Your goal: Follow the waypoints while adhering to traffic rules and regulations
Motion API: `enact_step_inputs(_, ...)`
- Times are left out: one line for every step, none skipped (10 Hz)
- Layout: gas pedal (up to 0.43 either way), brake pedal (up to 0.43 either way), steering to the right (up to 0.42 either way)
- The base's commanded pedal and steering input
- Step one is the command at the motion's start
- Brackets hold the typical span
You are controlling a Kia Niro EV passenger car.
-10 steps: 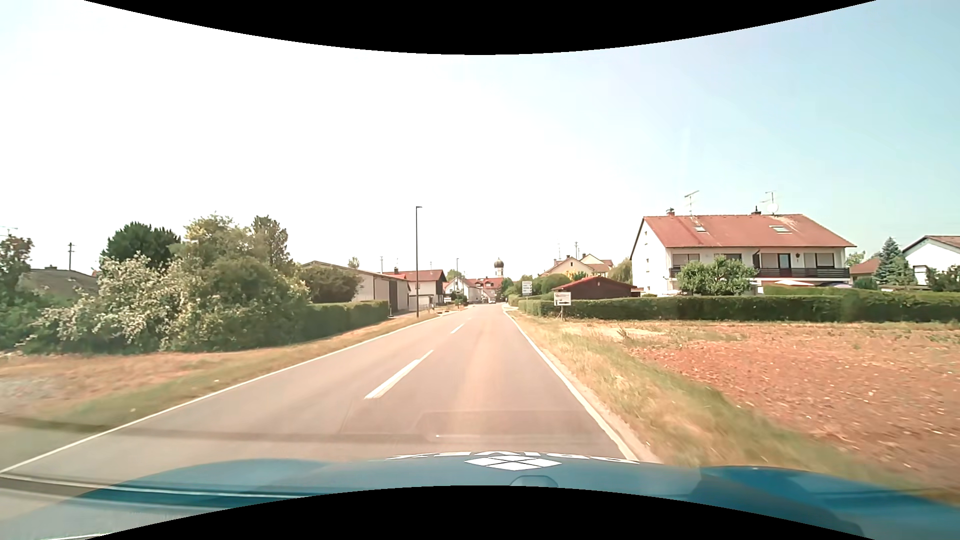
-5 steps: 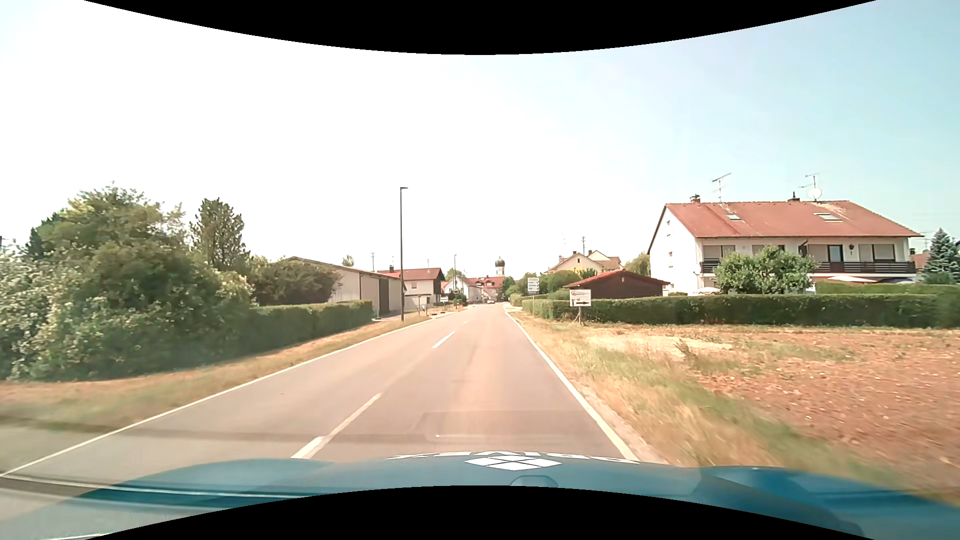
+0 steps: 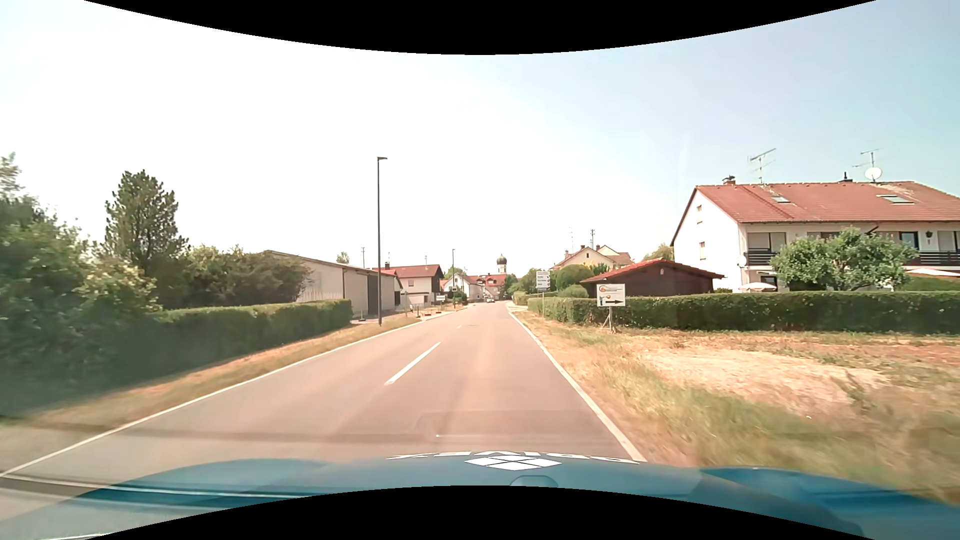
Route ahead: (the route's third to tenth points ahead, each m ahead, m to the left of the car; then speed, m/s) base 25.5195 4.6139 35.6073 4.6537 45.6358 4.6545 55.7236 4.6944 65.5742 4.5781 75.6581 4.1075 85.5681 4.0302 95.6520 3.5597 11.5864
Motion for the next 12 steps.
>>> enact_step_inputs(0.157, 0.0, -0.003)
enact_step_inputs(0.157, 0.0, -0.003)
enact_step_inputs(0.157, 0.0, -0.003)
enact_step_inputs(0.157, 0.0, -0.002)
enact_step_inputs(0.157, 0.0, -0.002)
enact_step_inputs(0.157, 0.0, -0.002)
enact_step_inputs(0.157, 0.0, -0.001)
enact_step_inputs(0.157, 0.0, -0.001)
enact_step_inputs(0.157, 0.0, -0.001)
enact_step_inputs(0.157, 0.0, -0.001)
enact_step_inputs(0.157, 0.0, -0.001)
enact_step_inputs(0.157, 0.0, -0.001)
